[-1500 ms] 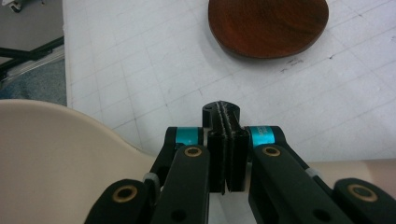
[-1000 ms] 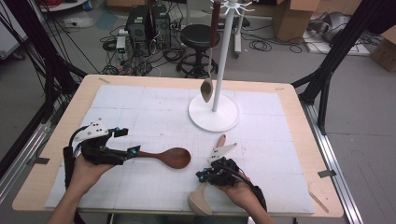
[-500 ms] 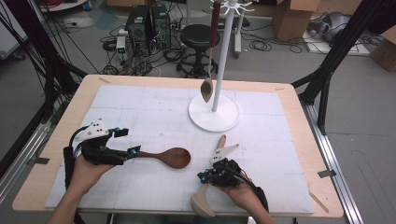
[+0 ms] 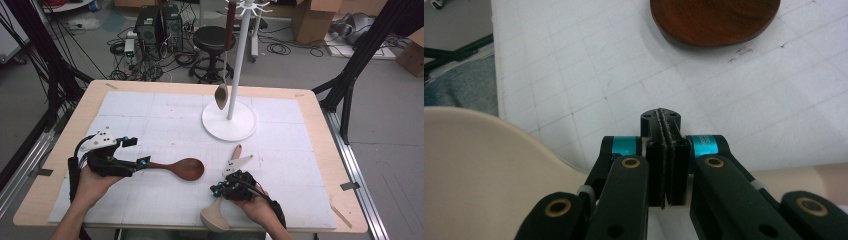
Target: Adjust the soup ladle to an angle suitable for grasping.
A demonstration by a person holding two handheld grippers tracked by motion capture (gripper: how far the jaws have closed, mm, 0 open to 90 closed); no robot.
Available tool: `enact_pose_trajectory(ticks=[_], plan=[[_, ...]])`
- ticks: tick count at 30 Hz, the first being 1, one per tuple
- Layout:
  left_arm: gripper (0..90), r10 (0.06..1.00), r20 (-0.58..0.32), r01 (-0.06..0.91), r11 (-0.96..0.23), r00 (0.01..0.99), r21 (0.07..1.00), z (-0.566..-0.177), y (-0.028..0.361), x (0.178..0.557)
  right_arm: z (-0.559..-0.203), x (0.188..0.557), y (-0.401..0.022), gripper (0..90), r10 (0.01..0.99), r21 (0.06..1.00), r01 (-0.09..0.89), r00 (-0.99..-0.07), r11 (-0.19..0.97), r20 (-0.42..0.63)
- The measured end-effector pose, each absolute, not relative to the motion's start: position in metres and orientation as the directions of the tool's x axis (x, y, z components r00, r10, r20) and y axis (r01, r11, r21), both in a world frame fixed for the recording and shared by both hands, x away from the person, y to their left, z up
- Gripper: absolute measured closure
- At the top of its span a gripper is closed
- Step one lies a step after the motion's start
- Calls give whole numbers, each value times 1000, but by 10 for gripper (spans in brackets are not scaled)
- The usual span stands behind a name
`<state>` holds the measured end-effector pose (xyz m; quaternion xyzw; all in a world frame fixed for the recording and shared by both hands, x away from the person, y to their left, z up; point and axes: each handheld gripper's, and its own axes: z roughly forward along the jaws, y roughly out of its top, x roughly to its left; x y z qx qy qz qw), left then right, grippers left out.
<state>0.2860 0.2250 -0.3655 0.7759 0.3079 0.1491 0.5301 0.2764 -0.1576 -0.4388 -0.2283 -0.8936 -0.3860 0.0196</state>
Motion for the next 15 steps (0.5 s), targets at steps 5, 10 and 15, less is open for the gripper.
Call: enact_pose_trajectory(ticks=[5, 10, 15], plan=[[183, 638, -97, 322, -247, 764, 914, -366, 225, 286, -437, 279, -157, 898, 411, 689, 429, -888, 584, 205], [183, 639, -97, 322, -246, 763, 914, -366, 225, 286, -430, 289, -171, 898, 471, 724, 445, -862, 527, 188], [183, 638, -99, 322, -243, 763, 915, -366, 226, 286, -427, 301, -194, 897, 558, 746, 486, -809, 455, 187]])
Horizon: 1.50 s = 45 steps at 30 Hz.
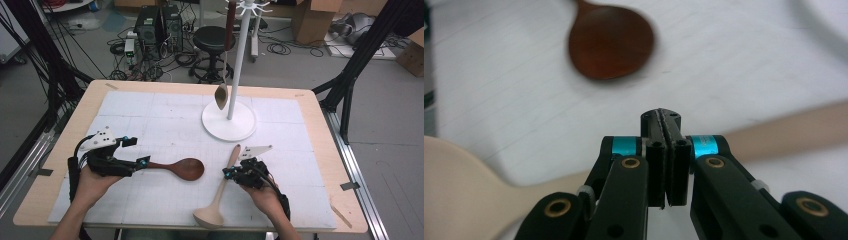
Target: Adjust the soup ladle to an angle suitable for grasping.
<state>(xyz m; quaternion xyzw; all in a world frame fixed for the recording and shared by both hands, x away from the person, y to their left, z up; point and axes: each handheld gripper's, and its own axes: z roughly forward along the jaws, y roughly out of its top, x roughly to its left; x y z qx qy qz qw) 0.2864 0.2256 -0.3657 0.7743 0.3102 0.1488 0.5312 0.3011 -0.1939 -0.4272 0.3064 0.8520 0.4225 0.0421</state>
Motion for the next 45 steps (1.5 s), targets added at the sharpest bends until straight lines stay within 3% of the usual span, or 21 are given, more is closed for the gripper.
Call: enact_pose_trajectory(ticks=[9, 18, 45], plan=[[182, 638, -99, 324, -245, 763, 914, -366, 225, 287, -430, 322, -225, 897, 709, 746, 557, -686, 366, 164], [183, 637, -101, 324, -245, 764, 914, -367, 224, 288, -441, 336, -229, 896, 777, 718, 609, -611, 337, 153], [182, 636, -105, 324, -239, 765, 915, -367, 224, 289, -443, 357, -213, 896, 814, 708, 628, -565, 323, 130]])
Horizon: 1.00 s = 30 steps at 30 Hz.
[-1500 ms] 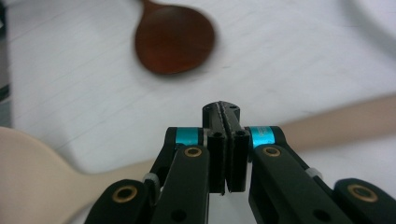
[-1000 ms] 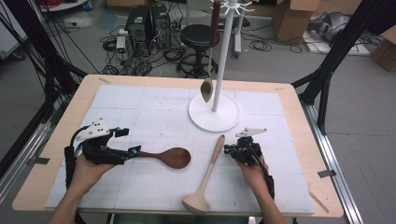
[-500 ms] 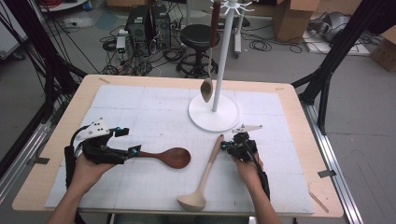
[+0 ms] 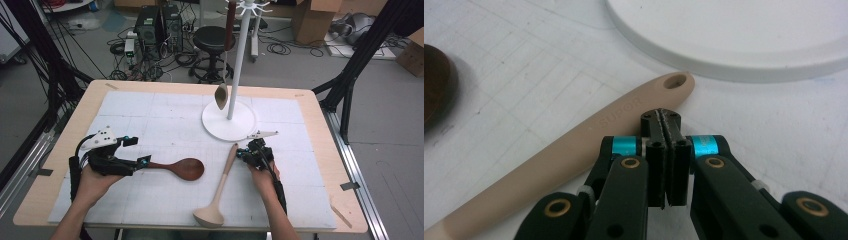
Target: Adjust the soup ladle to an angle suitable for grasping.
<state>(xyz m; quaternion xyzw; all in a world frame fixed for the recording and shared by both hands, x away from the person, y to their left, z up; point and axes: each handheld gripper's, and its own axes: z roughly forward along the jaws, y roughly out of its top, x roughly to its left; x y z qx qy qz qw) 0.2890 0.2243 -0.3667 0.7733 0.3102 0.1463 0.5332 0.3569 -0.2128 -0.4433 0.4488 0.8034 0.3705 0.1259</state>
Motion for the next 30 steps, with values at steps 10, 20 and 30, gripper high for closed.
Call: enact_pose_trajectory(ticks=[10, 20, 30], plan=[[182, 635, -105, 322, -237, 766, 917, -367, 223, 289, -444, 358, -206, 898, 809, 716, 621, -572, 320, 135], [182, 633, -105, 322, -237, 767, 917, -367, 223, 290, -443, 360, -194, 898, 790, 717, 613, -596, 332, 144], [182, 630, -104, 320, -239, 769, 917, -367, 223, 290, -443, 362, -182, 899, 773, 721, 603, -616, 340, 151]])
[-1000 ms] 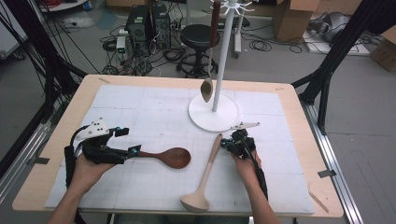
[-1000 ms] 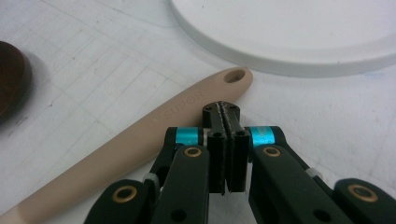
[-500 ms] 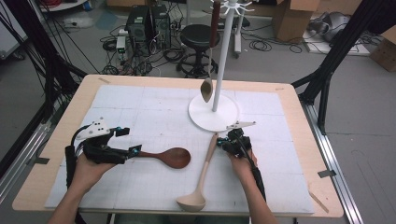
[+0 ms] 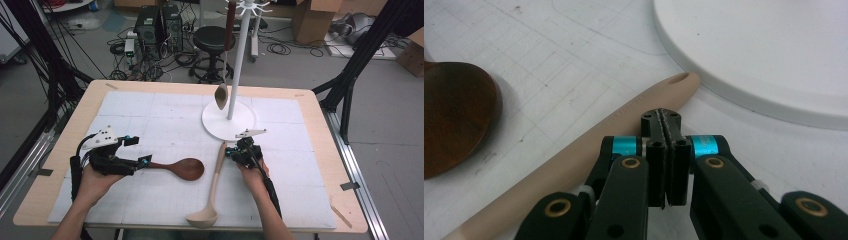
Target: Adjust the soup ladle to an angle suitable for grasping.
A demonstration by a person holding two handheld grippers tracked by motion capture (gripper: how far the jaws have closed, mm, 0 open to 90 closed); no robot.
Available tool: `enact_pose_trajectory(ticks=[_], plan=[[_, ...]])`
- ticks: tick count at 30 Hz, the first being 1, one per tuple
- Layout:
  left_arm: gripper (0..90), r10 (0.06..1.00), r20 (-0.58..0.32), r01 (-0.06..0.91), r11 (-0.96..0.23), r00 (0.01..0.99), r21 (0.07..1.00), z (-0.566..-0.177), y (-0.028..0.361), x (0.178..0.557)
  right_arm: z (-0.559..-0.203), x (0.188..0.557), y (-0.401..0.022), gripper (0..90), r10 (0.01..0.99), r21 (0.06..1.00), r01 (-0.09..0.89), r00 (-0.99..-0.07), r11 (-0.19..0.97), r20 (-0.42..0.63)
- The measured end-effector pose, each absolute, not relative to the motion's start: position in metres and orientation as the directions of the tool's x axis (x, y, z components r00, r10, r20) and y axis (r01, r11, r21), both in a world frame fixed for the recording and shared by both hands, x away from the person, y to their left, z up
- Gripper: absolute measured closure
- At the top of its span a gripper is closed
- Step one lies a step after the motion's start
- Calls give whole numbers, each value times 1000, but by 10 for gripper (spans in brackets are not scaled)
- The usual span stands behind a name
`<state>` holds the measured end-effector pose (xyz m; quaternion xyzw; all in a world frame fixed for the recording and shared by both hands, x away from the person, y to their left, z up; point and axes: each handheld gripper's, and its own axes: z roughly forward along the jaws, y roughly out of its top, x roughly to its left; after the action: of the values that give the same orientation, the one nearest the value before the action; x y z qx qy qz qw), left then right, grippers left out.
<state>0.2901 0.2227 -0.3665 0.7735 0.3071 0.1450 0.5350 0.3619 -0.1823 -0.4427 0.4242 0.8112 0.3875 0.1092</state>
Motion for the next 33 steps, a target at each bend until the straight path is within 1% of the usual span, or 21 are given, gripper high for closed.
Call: enact_pose_trajectory(ticks=[22, 33], plan=[[182, 629, -99, 319, -246, 771, 915, -367, 221, 290, -445, 369, -156, 898, 741, 717, 597, -650, 361, 168], [182, 628, -101, 319, -245, 772, 916, -367, 222, 289, -446, 372, -150, 897, 727, 713, 595, -663, 371, 176]])
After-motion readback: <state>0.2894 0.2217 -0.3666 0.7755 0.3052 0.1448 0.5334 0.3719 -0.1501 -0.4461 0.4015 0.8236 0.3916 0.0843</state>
